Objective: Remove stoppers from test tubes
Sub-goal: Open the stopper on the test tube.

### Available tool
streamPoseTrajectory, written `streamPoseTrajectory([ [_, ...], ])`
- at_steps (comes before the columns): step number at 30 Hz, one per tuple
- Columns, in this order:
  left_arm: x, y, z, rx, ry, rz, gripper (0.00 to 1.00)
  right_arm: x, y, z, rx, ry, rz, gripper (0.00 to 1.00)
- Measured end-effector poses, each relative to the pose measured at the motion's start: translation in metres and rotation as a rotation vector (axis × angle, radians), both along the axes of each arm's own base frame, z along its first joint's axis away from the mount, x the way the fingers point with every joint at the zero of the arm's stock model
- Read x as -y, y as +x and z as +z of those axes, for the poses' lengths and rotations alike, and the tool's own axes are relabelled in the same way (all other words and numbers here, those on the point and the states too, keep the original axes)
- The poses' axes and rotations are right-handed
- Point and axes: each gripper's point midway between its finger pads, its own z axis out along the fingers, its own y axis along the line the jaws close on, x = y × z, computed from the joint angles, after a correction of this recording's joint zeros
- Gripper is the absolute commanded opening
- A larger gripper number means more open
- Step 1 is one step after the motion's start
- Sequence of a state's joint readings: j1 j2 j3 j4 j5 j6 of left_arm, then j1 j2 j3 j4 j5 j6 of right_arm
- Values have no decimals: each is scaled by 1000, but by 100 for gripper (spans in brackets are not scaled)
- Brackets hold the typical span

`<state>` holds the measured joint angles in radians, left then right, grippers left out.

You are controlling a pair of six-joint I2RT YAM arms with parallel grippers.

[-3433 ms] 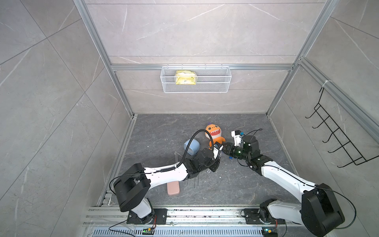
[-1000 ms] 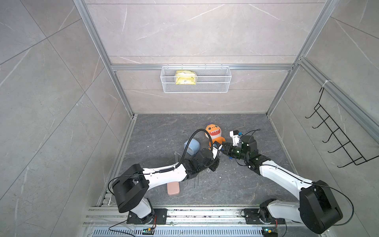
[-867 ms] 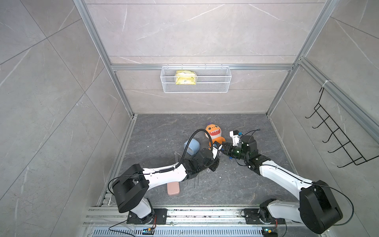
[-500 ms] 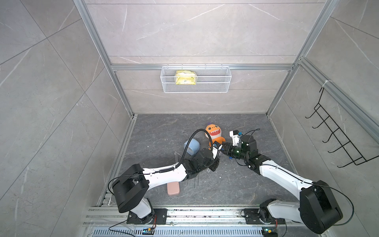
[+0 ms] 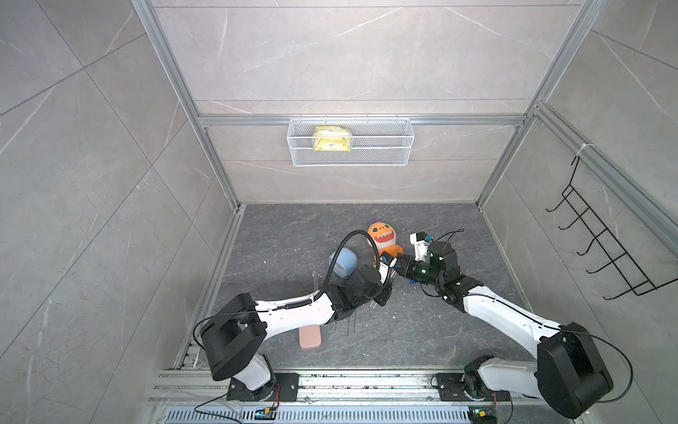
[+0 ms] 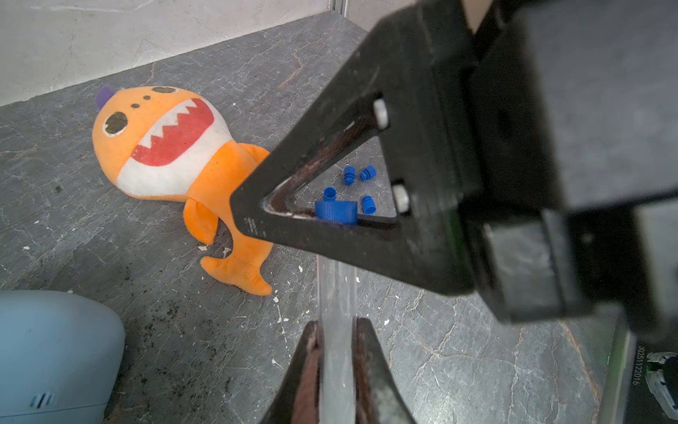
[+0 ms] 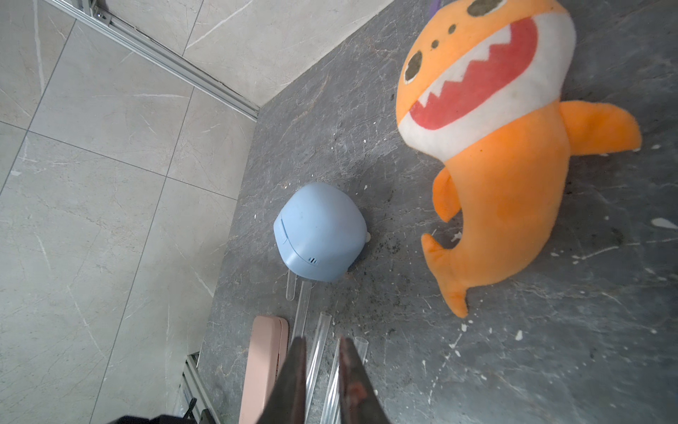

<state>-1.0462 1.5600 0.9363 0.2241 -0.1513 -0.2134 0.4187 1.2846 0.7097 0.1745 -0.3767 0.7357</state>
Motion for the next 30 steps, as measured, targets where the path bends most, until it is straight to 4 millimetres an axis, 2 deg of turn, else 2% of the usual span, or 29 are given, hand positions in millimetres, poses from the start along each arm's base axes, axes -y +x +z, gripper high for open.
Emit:
streamPoseTrajectory([
  [12, 0, 0, -2, 10, -45, 10, 0, -1, 0, 2, -13, -18, 13, 0],
  [30, 2, 3, 4, 21, -96, -4, 0, 6, -1, 5, -81, 63, 25, 0],
])
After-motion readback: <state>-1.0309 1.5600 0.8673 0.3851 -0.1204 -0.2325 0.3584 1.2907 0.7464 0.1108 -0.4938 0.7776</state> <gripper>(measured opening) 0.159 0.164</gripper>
